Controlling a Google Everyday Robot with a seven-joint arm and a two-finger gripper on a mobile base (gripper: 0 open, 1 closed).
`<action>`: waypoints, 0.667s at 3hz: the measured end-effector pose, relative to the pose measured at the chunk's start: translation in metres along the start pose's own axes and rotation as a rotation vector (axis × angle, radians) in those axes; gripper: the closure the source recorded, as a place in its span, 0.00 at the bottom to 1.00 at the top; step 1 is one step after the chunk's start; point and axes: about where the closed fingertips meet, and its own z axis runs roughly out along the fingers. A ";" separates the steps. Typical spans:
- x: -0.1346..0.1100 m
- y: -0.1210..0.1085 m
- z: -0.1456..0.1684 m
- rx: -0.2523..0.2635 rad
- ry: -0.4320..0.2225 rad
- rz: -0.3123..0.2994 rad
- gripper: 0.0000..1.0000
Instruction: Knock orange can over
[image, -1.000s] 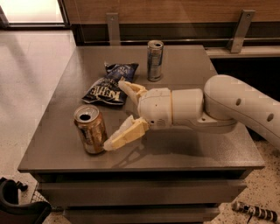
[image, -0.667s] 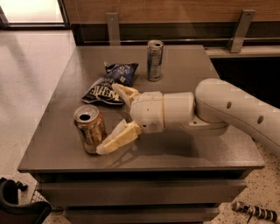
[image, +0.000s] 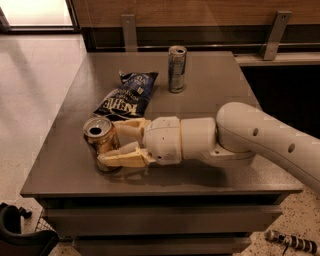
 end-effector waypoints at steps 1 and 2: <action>-0.004 0.009 0.005 -0.020 -0.014 -0.010 0.72; -0.005 0.010 0.007 -0.024 -0.013 -0.012 0.96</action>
Offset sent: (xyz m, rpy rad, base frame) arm -0.0080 0.0053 0.0016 0.0093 -0.0062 0.0199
